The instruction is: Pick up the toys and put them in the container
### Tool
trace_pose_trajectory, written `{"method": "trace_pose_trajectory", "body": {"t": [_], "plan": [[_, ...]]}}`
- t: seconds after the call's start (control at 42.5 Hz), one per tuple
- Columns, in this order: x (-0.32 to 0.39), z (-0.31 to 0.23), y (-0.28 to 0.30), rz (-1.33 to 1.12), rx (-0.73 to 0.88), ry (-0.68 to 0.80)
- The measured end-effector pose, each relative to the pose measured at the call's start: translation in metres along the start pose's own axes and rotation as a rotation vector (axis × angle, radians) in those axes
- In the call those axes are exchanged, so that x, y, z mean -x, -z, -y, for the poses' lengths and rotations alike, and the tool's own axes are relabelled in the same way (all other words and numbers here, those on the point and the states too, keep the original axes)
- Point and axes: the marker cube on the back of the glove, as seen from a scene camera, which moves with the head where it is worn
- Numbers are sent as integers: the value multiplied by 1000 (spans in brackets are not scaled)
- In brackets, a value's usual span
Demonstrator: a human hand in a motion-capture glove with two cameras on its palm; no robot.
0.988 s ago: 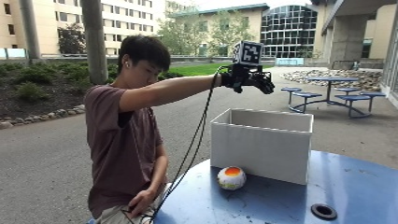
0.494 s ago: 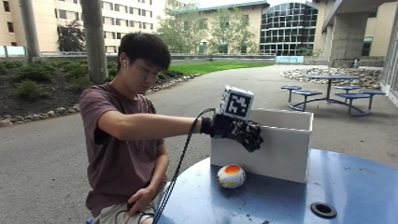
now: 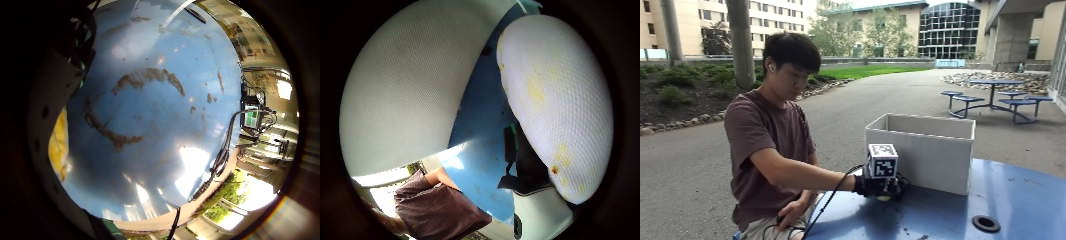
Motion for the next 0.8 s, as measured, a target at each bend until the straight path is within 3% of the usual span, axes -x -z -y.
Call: {"method": "trace_pose_trajectory", "body": {"t": [0.235, 0.588, 0.8], "plan": [[-14, 16, 26, 187, -75, -44], [-51, 14, 192, 70, -175, -114], [-18, 41, 291, -24, -258, -102]]}}
